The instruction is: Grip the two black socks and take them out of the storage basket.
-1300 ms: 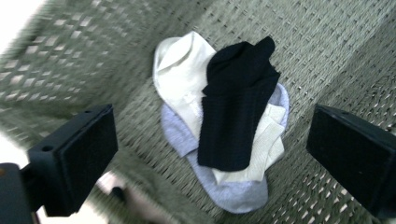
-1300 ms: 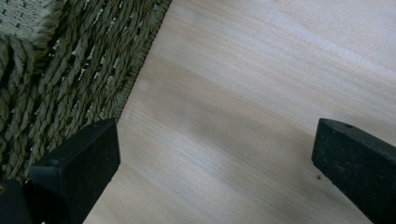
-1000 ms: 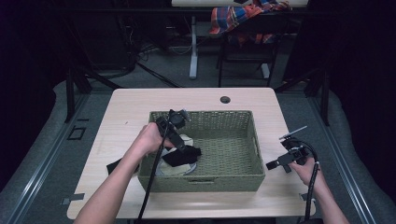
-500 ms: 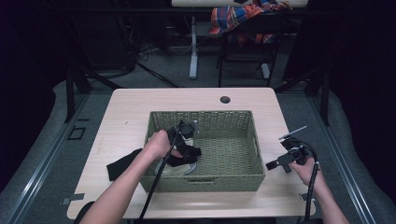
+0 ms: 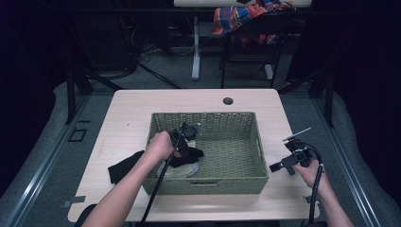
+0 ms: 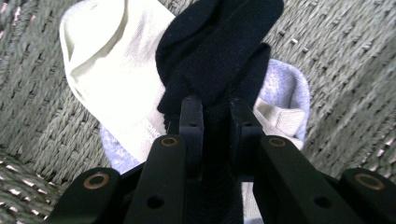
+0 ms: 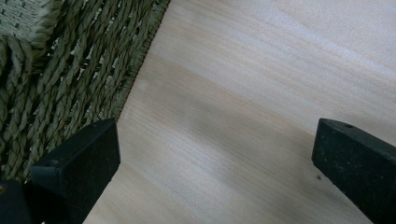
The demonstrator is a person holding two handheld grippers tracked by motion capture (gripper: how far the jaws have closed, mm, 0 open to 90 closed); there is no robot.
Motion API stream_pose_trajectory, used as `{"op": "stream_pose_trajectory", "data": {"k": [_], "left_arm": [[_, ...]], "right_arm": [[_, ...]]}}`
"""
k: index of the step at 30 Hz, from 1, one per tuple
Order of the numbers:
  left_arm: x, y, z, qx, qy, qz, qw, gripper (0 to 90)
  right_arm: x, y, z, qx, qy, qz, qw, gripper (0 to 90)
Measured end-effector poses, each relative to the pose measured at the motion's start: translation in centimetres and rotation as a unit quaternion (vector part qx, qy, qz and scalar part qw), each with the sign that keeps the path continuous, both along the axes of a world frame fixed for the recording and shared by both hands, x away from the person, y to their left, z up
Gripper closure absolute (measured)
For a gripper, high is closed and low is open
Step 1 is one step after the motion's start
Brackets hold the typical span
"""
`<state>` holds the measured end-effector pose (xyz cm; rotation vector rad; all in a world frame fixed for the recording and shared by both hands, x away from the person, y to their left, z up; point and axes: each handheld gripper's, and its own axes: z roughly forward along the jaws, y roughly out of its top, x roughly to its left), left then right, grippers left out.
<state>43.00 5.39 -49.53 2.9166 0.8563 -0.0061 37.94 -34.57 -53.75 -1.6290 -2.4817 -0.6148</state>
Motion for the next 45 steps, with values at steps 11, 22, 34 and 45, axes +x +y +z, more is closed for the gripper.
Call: {"op": "stream_pose_trajectory", "data": {"k": [11,22,34,45], "left_arm": [[-0.2,1.2,3.6,-0.037,-0.031,0.015,0.9987,79.3],[-0.1,2.0,6.2,-0.057,-0.046,0.016,0.9972,79.3],[0.8,2.5,9.7,-0.061,-0.061,0.019,0.9961,79.3],[2.0,4.3,13.7,-0.056,-0.088,0.047,0.9934,79.3]], "right_arm": [[-0.1,0.1,-0.2,0.005,-0.005,-0.013,0.9999,0.9],[-0.2,-0.3,0.0,-0.004,0.005,-0.006,1.0000,0.9],[-0.3,-0.2,-0.3,0.003,-0.001,-0.021,0.9998,0.9],[-0.3,-0.4,-0.2,-0.009,0.004,-0.011,0.9999,0.9]]}}
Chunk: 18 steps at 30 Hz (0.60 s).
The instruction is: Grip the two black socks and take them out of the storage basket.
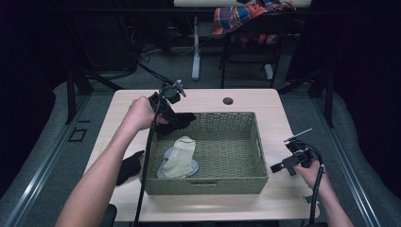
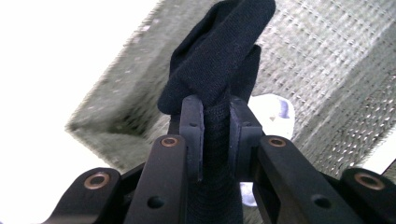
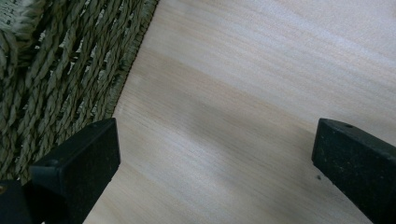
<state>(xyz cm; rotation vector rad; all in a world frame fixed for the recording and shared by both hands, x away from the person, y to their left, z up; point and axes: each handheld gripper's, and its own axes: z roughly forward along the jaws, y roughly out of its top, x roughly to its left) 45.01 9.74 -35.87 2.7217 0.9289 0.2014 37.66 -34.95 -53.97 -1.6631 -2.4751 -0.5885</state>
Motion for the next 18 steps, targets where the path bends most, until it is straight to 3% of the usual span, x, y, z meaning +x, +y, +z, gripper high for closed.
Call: {"op": "stream_pose_trajectory", "data": {"k": [1,2,3,7,10,12,18], "left_arm": [[0.1,0.2,0.3,0.001,0.001,0.001,1.0000,79.3],[0.1,0.2,0.3,0.001,0.001,0.001,1.0000,79.3],[0.3,0.6,0.9,0.001,-0.005,0.008,1.0000,79.3],[0.5,1.4,1.6,0.001,-0.011,0.018,0.9998,79.3],[0.6,2.5,2.3,-0.003,-0.016,0.032,0.9994,79.3],[0.5,3.2,2.7,-0.005,-0.017,0.039,0.9991,79.3],[-0.3,5.9,3.5,-0.012,-0.029,0.065,0.9974,79.2]], "right_arm": [[0.2,-0.2,0.2,-0.008,0.007,0.017,0.9998,1.0],[0.2,-0.2,0.2,-0.008,0.007,0.017,0.9998,1.0],[0.0,0.0,0.0,0.002,0.000,0.002,1.0000,0.9],[-0.1,-0.1,0.0,-0.001,0.001,0.003,1.0000,0.9],[-0.3,-0.2,-0.1,0.009,-0.007,-0.015,0.9998,1.1],[-0.2,-0.3,0.0,0.000,0.006,-0.002,1.0000,1.1],[-0.1,-0.1,0.0,0.003,0.001,-0.002,1.0000,1.1]]}}
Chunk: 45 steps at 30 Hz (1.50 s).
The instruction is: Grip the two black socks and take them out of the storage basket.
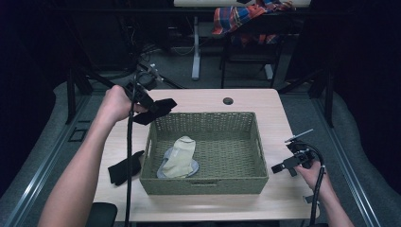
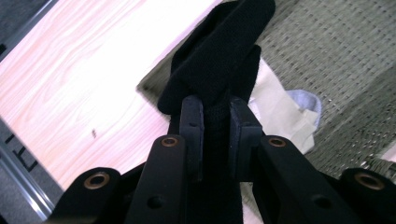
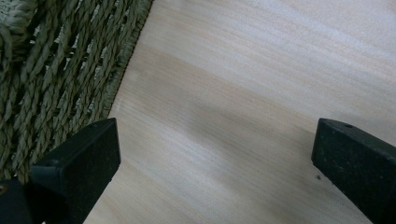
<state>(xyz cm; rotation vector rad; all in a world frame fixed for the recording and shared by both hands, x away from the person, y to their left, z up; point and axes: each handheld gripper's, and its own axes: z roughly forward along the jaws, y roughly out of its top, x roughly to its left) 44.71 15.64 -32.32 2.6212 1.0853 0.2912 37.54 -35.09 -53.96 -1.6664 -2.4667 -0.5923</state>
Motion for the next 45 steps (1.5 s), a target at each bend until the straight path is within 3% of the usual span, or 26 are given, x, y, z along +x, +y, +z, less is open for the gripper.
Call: {"op": "stream_pose_trajectory", "data": {"k": [3,10,15,18,21,25,32,34,38,39,44,45], "left_arm": [[-0.5,1.4,0.3,-0.008,-0.004,0.014,0.9999,79.2],[-1.4,4.4,0.5,-0.005,-0.001,0.045,0.9990,79.2],[-2.0,6.3,0.3,-0.002,-0.005,0.066,0.9978,79.2],[-2.5,7.9,0.0,-0.011,-0.008,0.085,0.9963,79.2],[-2.7,8.7,-0.4,-0.009,-0.006,0.094,0.9955,79.2],[-3.1,10.2,-1.9,0.007,-0.004,0.120,0.9928,79.2],[-3.5,11.8,-3.7,0.009,0.008,0.142,0.9897,79.3],[-3.6,12.2,-4.7,0.008,0.011,0.150,0.9886,79.3],[-3.7,12.5,-5.7,0.004,0.018,0.158,0.9872,79.3],[-3.7,12.5,-6.0,0.002,0.021,0.159,0.9871,79.3],[-3.9,12.9,-8.1,-0.011,0.034,0.166,0.9854,79.3],[-4.0,13.0,-9.0,-0.017,0.035,0.175,0.9837,79.2]], "right_arm": [[0.0,0.1,0.0,0.000,-0.002,0.000,1.0000,1.1],[0.1,0.1,0.0,0.002,0.000,0.004,1.0000,1.1],[0.0,0.3,-0.1,0.010,-0.007,-0.011,0.9999,1.1],[0.1,0.1,0.1,0.002,0.003,0.002,1.0000,1.1],[0.1,0.1,0.0,0.005,-0.001,0.001,1.0000,1.1],[0.1,0.2,0.0,0.004,-0.003,0.000,1.0000,1.1],[0.1,0.2,0.0,0.004,-0.002,0.000,1.0000,1.1],[-0.1,0.4,-0.1,0.010,-0.009,-0.013,0.9998,1.1],[-0.1,0.4,-0.1,0.010,-0.010,-0.014,0.9998,1.1],[0.1,0.2,0.1,0.002,0.000,0.005,1.0000,1.1],[0.1,0.3,0.0,0.005,-0.002,0.000,1.0000,1.1],[0.1,0.2,0.0,0.004,-0.002,0.001,1.0000,1.1]]}}
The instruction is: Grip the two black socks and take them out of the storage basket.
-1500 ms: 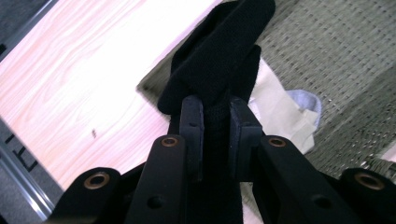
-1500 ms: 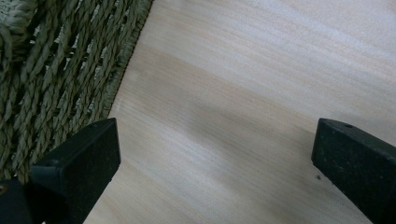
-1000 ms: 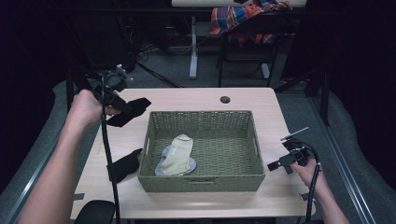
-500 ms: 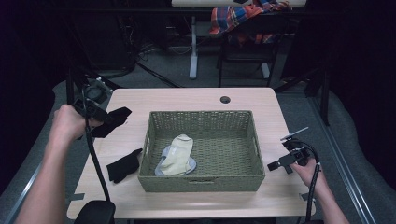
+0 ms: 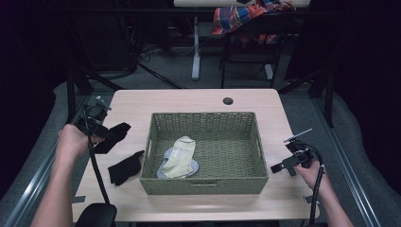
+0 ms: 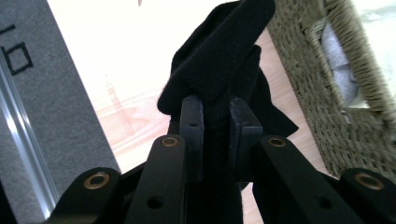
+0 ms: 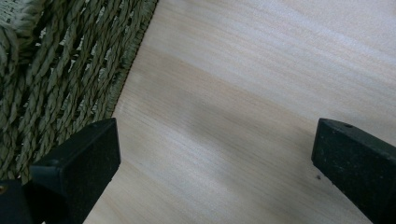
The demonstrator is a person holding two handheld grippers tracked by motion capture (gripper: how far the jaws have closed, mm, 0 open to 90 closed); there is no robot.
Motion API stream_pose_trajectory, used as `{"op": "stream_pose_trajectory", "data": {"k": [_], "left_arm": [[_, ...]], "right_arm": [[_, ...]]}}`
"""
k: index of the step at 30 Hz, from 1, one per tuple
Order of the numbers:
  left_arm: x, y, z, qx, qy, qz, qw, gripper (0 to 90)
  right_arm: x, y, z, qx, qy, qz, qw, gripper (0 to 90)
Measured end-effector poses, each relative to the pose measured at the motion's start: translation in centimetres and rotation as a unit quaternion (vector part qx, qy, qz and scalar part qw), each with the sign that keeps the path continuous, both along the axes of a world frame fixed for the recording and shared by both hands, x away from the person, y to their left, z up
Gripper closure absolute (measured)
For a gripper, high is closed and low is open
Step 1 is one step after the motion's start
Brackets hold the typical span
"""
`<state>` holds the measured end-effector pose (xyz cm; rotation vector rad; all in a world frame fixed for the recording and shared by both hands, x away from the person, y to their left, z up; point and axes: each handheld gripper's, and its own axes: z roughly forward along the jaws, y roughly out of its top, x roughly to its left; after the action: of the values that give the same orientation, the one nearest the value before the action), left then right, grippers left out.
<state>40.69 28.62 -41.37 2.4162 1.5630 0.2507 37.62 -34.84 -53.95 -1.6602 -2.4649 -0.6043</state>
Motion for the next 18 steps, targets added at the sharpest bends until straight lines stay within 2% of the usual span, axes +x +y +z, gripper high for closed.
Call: {"op": "stream_pose_trajectory", "data": {"k": [2,3,5,6,8,11,12,14,15,16,17,18], "left_arm": [[0.0,0.1,-0.4,0.000,0.003,0.001,1.0000,79.2],[0.0,0.3,-1.3,-0.006,0.008,0.005,0.9999,79.2],[0.1,0.4,-2.3,-0.017,0.014,0.011,0.9997,79.3],[0.1,0.4,-2.3,-0.017,0.014,0.011,0.9997,79.2],[0.2,0.5,-3.2,-0.017,0.014,0.014,0.9996,79.3],[0.5,0.7,-4.9,-0.027,0.031,0.025,0.9988,79.3],[0.6,0.8,-5.4,-0.028,0.036,0.029,0.9985,79.3],[0.7,0.8,-5.8,-0.027,0.040,0.031,0.9983,79.3],[0.8,0.9,-6.7,-0.026,0.048,0.034,0.9979,79.3],[0.8,0.9,-6.7,-0.026,0.048,0.034,0.9979,79.2],[0.9,1.0,-7.4,-0.029,0.053,0.039,0.9974,79.3],[0.9,1.1,-7.8,-0.034,0.054,0.043,0.9971,79.2]], "right_arm": [[0.0,0.0,0.0,0.001,0.000,-0.001,1.0000,1.1],[0.0,0.0,0.0,0.001,0.000,-0.001,1.0000,1.1],[0.0,0.0,0.0,0.000,0.000,0.000,1.0000,1.1],[0.0,0.0,0.0,0.000,0.000,0.000,1.0000,1.1],[0.0,0.0,0.0,0.000,0.000,0.000,1.0000,1.1],[0.0,0.0,0.0,0.001,0.001,-0.001,1.0000,1.1],[-0.1,0.1,-0.1,0.005,-0.004,-0.011,0.9999,1.1],[0.0,0.0,0.0,-0.001,0.002,0.002,1.0000,1.0],[0.0,0.0,0.0,0.000,0.002,0.002,1.0000,1.1],[0.0,0.0,0.0,0.000,0.002,0.002,1.0000,1.1],[-0.1,0.1,-0.2,0.007,-0.006,-0.012,0.9999,1.0],[-0.1,0.1,-0.1,0.006,-0.004,-0.008,0.9999,1.0]]}}
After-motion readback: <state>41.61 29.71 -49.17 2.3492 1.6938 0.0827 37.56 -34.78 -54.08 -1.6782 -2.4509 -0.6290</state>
